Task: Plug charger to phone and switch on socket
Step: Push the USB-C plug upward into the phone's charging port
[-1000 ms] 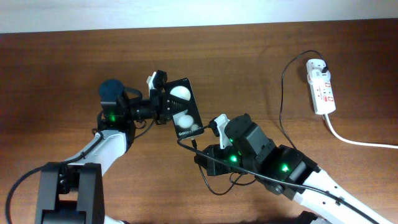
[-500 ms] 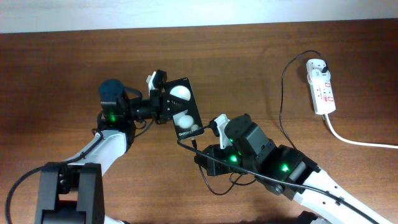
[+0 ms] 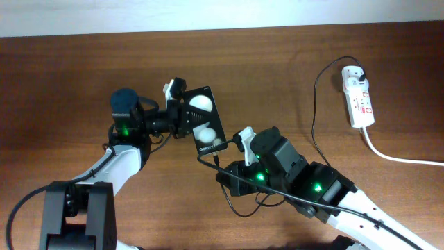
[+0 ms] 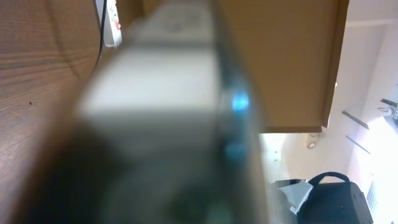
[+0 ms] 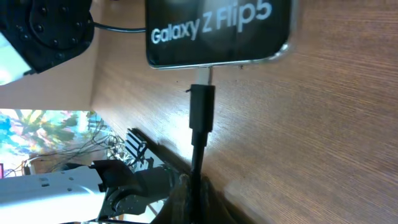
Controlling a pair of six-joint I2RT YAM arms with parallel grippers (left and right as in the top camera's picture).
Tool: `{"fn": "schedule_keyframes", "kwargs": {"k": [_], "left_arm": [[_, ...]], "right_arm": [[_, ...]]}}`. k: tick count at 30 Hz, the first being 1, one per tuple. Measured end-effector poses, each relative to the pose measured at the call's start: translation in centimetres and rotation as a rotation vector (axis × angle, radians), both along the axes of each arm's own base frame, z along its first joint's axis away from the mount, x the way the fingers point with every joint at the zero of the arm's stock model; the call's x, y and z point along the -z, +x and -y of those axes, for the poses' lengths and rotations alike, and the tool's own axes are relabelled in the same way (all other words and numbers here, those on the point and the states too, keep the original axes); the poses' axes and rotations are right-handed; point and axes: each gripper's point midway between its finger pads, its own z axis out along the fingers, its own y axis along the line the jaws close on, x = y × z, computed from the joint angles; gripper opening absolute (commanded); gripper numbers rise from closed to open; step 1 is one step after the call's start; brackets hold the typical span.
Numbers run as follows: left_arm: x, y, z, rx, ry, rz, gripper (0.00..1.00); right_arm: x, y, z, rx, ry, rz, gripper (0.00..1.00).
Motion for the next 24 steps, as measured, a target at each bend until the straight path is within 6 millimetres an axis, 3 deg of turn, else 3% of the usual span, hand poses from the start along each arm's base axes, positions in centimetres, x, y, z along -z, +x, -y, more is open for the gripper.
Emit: {"fn": "schedule_keyframes", "kwargs": {"k": [4, 8, 13, 18, 19, 20, 21, 24], "left_arm": [[0.0, 0.2, 0.0, -0.013, 0.001, -0.001, 0.00], [0.0, 0.0, 0.0, -0.003, 0.001, 0.012, 0.00], [-0.2, -0.2, -0.2, 0.014, 0.001, 0.105, 0.00], [-0.5, -0.8, -0.1, 0.061, -0.006, 0.165, 0.00], [-0.5, -1.0, 0.0, 0.071, -0.007, 0.171, 0.00], [-0.5, -1.0, 0.0, 0.072, -0.007, 0.179, 0.00], [-0.5, -0.9, 0.0, 0.067, -0.006, 0.184, 0.00], [-0.5, -0.8, 0.0, 0.062, -0.005, 0.201, 0.00]], "right_arm": [[-0.2, 0.2, -0.2, 0.001, 0.009, 0.014, 0.04], [1.6, 0.6, -0.5, -0.038, -0.044, 0.018, 0.04], [2.3, 1.0, -0.5, -0.045, -0.087, 0.069, 0.05], [1.0, 3.4, -1.2, -0.006, -0.051, 0.197, 0.17], [0.9, 3.7, -1.1, 0.007, -0.054, 0.208, 0.17], [1.0, 3.9, -1.0, 0.019, -0.064, 0.212, 0.06], [1.0, 4.0, -0.9, 0.022, -0.068, 0.216, 0.04], [0.9, 4.2, -0.9, 0.026, -0.070, 0.230, 0.18]]}}
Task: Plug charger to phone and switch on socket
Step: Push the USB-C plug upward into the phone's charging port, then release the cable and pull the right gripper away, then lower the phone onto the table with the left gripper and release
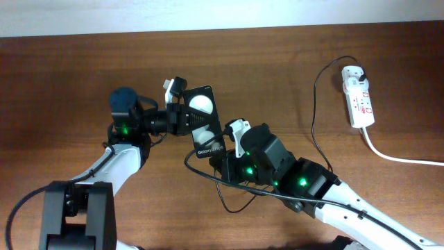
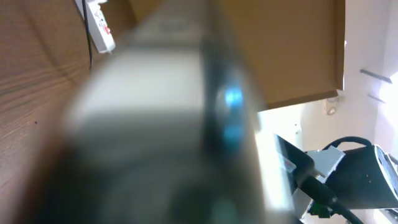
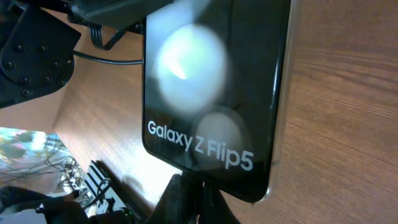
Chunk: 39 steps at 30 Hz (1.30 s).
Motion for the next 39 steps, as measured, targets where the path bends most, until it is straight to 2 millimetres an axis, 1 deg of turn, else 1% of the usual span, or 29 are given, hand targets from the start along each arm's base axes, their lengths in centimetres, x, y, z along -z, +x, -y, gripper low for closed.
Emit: {"fn": "schedule_keyframes", "kwargs": {"k": [2, 3, 4, 6, 7, 8, 9, 10, 14, 15, 19, 20, 21, 22, 24, 25, 27, 28, 29, 30, 31, 32, 33, 34, 35, 36, 37, 38, 39], "left_arm": [[0.0, 0.0, 0.0, -0.001, 0.000, 0.004, 0.00], [0.0, -0.1, 0.0, 0.004, 0.000, 0.008, 0.00], [0.0, -0.3, 0.0, 0.018, -0.002, 0.018, 0.00], [0.0, -0.2, 0.0, 0.014, -0.001, 0.022, 0.00], [0.0, -0.1, 0.0, 0.007, -0.001, 0.024, 0.00], [0.0, 0.1, 0.0, -0.004, 0.000, 0.024, 0.00], [0.0, 0.2, 0.0, -0.010, 0.001, 0.024, 0.00], [0.1, 0.3, 0.0, -0.015, 0.002, 0.023, 0.00], [0.1, 0.3, 0.0, -0.020, 0.002, 0.019, 0.00], [0.1, 0.5, 0.0, -0.028, 0.003, 0.020, 0.00], [0.0, 0.9, -0.4, -0.049, 0.003, 0.024, 0.00], [0.0, 1.0, -0.6, -0.054, 0.003, 0.026, 0.00], [0.0, 1.0, -0.7, -0.055, 0.003, 0.027, 0.00], [0.0, 1.0, -0.7, -0.054, 0.003, 0.028, 0.00], [0.0, 0.2, -0.4, -0.012, 0.000, 0.027, 0.00], [0.1, 0.0, -0.1, -0.003, 0.000, 0.025, 0.00], [0.3, 0.9, 0.3, -0.060, 0.007, 0.020, 0.00], [0.4, 1.8, 0.5, -0.114, 0.014, 0.020, 0.00], [0.6, 2.7, 1.1, -0.174, 0.023, 0.020, 0.00], [0.7, 3.2, 1.9, -0.212, 0.031, 0.021, 0.00], [0.7, 3.5, 2.7, -0.235, 0.037, 0.028, 0.00], [0.2, 4.0, 4.3, -0.258, 0.046, 0.064, 0.00], [-0.2, 4.4, 5.3, -0.263, 0.068, 0.065, 0.00], [0.3, 5.3, 6.1, -0.283, 0.146, 0.013, 0.00], [0.4, 5.9, 6.9, -0.295, 0.219, 0.008, 0.00], [0.2, 6.1, 7.6, -0.293, 0.275, 0.022, 0.00], [-1.5, 6.6, 8.6, -0.288, 0.310, 0.117, 0.00], [-2.1, 7.0, 8.9, -0.282, 0.328, 0.152, 0.00], [-1.5, 7.3, 9.1, -0.262, 0.357, 0.146, 0.00]], "right_arm": [[0.2, -0.1, 0.1, -0.008, -0.012, 0.003, 0.37], [0.4, -0.3, 0.2, -0.016, -0.021, -0.002, 0.42], [0.5, -0.6, 0.4, -0.033, -0.031, -0.005, 0.46], [0.0, -1.5, 1.1, -0.045, -0.038, -0.004, 0.46], [-0.4, -1.8, 1.4, -0.038, -0.048, 0.016, 0.44], [-0.3, -2.1, 1.1, -0.031, -0.081, 0.049, 0.41], [0.0, -3.1, 0.3, -0.058, -0.101, 0.064, 0.35], [0.5, -3.3, -0.1, -0.052, -0.140, 0.096, 0.32], [1.4, -1.6, 0.6, 0.039, -0.232, 0.168, 0.14], [1.4, -1.3, 0.5, 0.050, -0.233, 0.176, 0.04], [1.2, -0.4, -0.4, 0.065, -0.211, 0.211, 0.04], [1.2, -0.3, -0.5, 0.057, -0.208, 0.227, 0.05], [1.1, -0.2, -0.6, 0.049, -0.211, 0.238, 0.11], [1.1, -0.2, -0.7, 0.032, -0.221, 0.253, 0.24], [0.7, -0.3, -0.6, 0.018, -0.230, 0.266, 0.43], [-0.3, -0.7, 0.0, 0.009, -0.238, 0.269, 0.50], [-3.3, -2.0, 2.1, 0.015, -0.215, 0.296, 0.60], [-6.0, -3.5, 4.9, 0.041, -0.181, 0.329, 0.63], [-7.3, -4.2, 6.4, 0.058, -0.163, 0.353, 0.67], [-9.7, -5.3, 8.9, 0.095, -0.113, 0.401, 0.69], [-10.8, -6.1, 10.5, 0.115, -0.088, 0.424, 0.70], [-12.1, -7.5, 13.5, 0.151, -0.051, 0.464, 0.70], [-12.6, -8.1, 14.6, 0.166, -0.032, 0.480, 0.71], [-12.5, -8.8, 16.0, 0.171, -0.030, 0.483, 0.71], [-12.5, -9.6, 17.2, 0.179, -0.018, 0.492, 0.72], [-12.4, -9.9, 17.7, 0.183, -0.016, 0.492, 0.72], [-12.0, -10.0, 18.0, 0.184, -0.033, 0.481, 0.73], [-11.8, -10.0, 18.0, 0.184, -0.040, 0.476, 0.73], [-11.7, -10.0, 18.1, 0.185, -0.044, 0.475, 0.74]]}}
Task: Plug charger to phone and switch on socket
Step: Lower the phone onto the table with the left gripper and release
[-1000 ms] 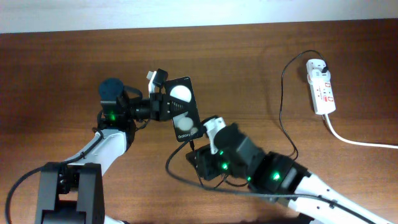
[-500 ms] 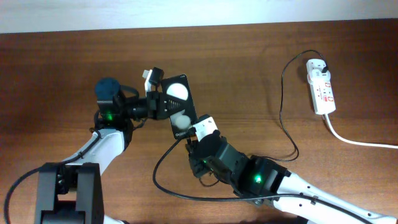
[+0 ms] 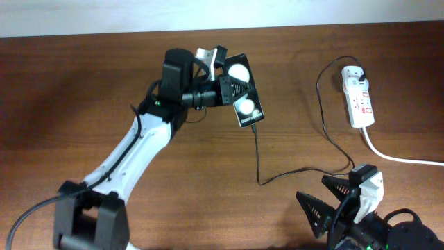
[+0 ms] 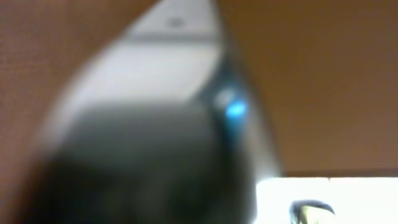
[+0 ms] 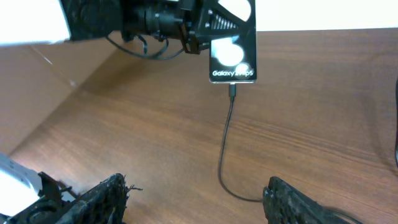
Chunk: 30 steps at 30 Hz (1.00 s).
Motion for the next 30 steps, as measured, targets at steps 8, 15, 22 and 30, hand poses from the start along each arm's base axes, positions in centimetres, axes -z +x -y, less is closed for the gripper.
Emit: {"fn": "schedule_keyframes", "kwargs": {"k": [8, 15, 22, 30], "left_arm": [[16.0, 0.7, 0.6, 0.118, 0.182, -0.206, 0.01], [21.1, 0.6, 0.3, 0.127, 0.228, -0.254, 0.24], [21.4, 1.2, 0.0, 0.104, 0.262, -0.226, 0.59], [21.3, 1.3, 0.0, 0.127, 0.283, -0.192, 0.72]], "right_arm": [[0.2, 0.0, 0.0, 0.004, 0.001, -0.010, 0.78], [0.8, -0.2, 0.3, 0.005, -0.024, -0.027, 0.79], [0.6, 0.5, 1.1, 0.063, -0.034, -0.004, 0.86], [-0.1, 1.4, 2.0, 0.136, -0.033, 0.034, 0.91]]}}
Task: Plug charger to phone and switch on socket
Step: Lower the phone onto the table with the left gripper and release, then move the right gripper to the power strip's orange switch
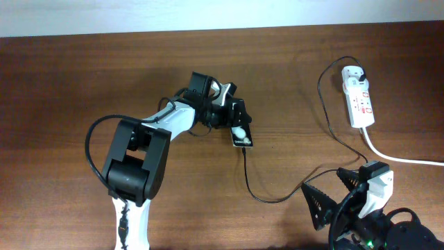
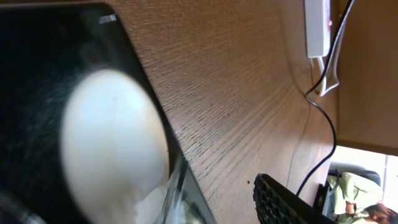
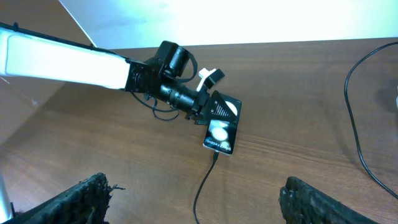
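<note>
The black phone [image 1: 240, 133] rests on the table with its plugged end toward the front; in the left wrist view its screen [image 2: 74, 124] fills the left side. The black charger cable [image 1: 258, 194] sits in its port and runs to the white power strip [image 1: 359, 96]. My left gripper [image 1: 231, 113] is at the phone's far end and open. One of its fingers [image 2: 292, 202] stands apart from the phone's edge with bare wood between; the other is hidden. My right gripper [image 1: 333, 191] hangs wide open and empty at the front right, far from the phone [image 3: 221, 124].
The strip's white cord [image 1: 406, 159] leads off the right edge. The charger cable [image 3: 205, 186] loops across the table's front middle, and its far stretch [image 2: 323, 93] curves beside the power strip [image 2: 317, 28]. The brown table [image 1: 69, 83] reaches the white wall at the back.
The phone was held up near the table's back in my shut left gripper; now it is lower and nearer, on the table, and the left gripper is open. The right gripper has hardly moved.
My left gripper held the phone while the right held the charger plug just below its port. Then the plug was at the port. Later the cable hung from the phone, the right gripper open at the front right. Now the phone rests on the table, let go.
</note>
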Controlling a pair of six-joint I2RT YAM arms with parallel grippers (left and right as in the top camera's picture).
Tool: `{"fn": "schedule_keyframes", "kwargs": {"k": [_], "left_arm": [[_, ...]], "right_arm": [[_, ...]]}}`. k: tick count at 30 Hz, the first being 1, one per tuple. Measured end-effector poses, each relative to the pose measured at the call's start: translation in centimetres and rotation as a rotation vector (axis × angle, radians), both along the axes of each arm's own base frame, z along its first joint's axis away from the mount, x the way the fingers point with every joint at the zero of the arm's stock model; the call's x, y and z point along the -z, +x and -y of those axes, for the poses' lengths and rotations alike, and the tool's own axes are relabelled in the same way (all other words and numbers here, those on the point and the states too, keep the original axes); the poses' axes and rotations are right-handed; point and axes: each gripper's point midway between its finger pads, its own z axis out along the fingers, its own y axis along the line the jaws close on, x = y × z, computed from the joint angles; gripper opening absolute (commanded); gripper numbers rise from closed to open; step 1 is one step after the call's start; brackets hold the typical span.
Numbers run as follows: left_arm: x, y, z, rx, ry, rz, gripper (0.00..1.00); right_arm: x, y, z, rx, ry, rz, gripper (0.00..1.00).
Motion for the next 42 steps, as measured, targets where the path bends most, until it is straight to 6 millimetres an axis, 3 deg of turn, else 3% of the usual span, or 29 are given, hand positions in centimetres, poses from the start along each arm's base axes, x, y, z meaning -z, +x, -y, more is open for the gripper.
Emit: {"fn": "schedule_keyframes", "kwargs": {"k": [3, 9, 12, 14, 16, 18, 19, 20, 21, 22, 24, 25, 26, 27, 28, 29, 31, 32, 34, 35, 36, 37, 38, 42], "left_arm": [[-0.3, -0.3, -0.1, 0.018, 0.015, 0.010, 1.00], [-0.9, -0.3, -0.7, 0.010, 0.059, 0.011, 0.99], [-0.9, 0.8, -2.9, -0.035, 0.066, 0.002, 0.99], [-1.0, 2.9, -6.2, -0.105, 0.080, 0.020, 0.99], [-1.0, 4.2, -8.4, -0.129, 0.135, 0.053, 0.99], [-2.4, 5.5, -9.6, -0.096, 0.204, 0.073, 0.99], [-3.9, 6.1, -10.4, -0.084, 0.225, 0.077, 0.99], [-6.3, 7.4, -11.4, -0.083, 0.238, 0.123, 0.99], [-10.4, 8.8, -13.5, -0.109, 0.276, 0.200, 0.99], [-12.5, 9.0, -14.8, -0.132, 0.306, 0.235, 0.99], [-19.3, 6.8, -17.7, -0.164, 0.378, 0.345, 0.99], [-24.5, 4.5, -18.9, -0.186, 0.402, 0.443, 0.99], [-28.3, 2.1, -19.8, -0.211, 0.426, 0.511, 0.99], [-31.4, 0.0, -20.5, -0.234, 0.443, 0.573, 0.99], [-35.1, -4.0, -21.2, -0.260, 0.463, 0.647, 0.99], [-36.9, -5.5, -21.5, -0.276, 0.467, 0.691, 0.99], [-38.8, -10.8, -22.5, -0.300, 0.501, 0.712, 0.99], [-39.8, -14.4, -23.3, -0.328, 0.531, 0.734, 0.99], [-41.7, -19.6, -24.5, -0.384, 0.559, 0.814, 0.99], [-42.2, -22.2, -25.0, -0.406, 0.569, 0.845, 0.99], [-42.6, -26.1, -25.9, -0.450, 0.594, 0.893, 0.99], [-42.3, -28.9, -26.6, -0.475, 0.617, 0.905, 0.99], [-41.7, -30.9, -27.2, -0.491, 0.637, 0.905, 0.99], [-41.1, -35.1, -27.9, -0.535, 0.646, 0.963, 0.99]], "right_arm": [[0.0, 0.0, 0.0, 0.003, 0.000, 0.001, 0.95], [0.0, 0.1, 0.1, 0.010, -0.001, 0.003, 0.99], [-0.1, 0.1, 0.1, 0.011, 0.000, 0.006, 0.99], [-0.8, 0.3, -0.1, 0.012, 0.028, 0.024, 1.00], [-1.3, 0.5, 0.0, 0.025, 0.043, 0.041, 0.68], [-1.4, 1.4, 1.0, 0.112, 0.029, 0.056, 0.45], [-1.2, 2.3, 1.4, 0.179, 0.005, 0.053, 0.31], [-0.7, 3.4, 1.4, 0.245, -0.041, 0.042, 0.22], [0.4, 4.6, 0.7, 0.297, -0.107, 0.012, 0.18], [1.0, 5.2, 0.2, 0.323, -0.121, -0.010, 0.12], [2.8, 6.4, -0.3, 0.399, -0.153, -0.074, 0.04], [3.1, 6.8, 0.3, 0.450, -0.135, -0.094, 0.04], [3.3, 7.2, 1.0, 0.494, -0.119, -0.111, 0.04], [3.7, 7.8, 2.3, 0.565, -0.108, -0.139, 0.04], [4.7, 8.8, 3.9, 0.650, -0.125, -0.185, 0.04], [5.6, 9.4, 4.6, 0.687, -0.129, -0.227, 0.04], [9.0, 11.1, 7.2, 0.775, -0.169, -0.390, 0.04], [11.3, 11.8, 8.8, 0.800, -0.175, -0.513, 0.04], [13.7, 12.5, 11.2, 0.833, -0.143, -0.653, 0.04], [15.3, 12.9, 13.2, 0.868, -0.130, -0.737, 0.04], [16.3, 13.1, 14.2, 0.869, -0.122, -0.795, 0.04], [16.6, 13.7, 15.7, 0.888, -0.110, -0.838, 0.04], [17.3, 14.9, 18.2, 0.931, -0.091, -0.882, 0.04], [18.6, 16.9, 21.7, 0.966, -0.051, -1.034, 0.04]]}}
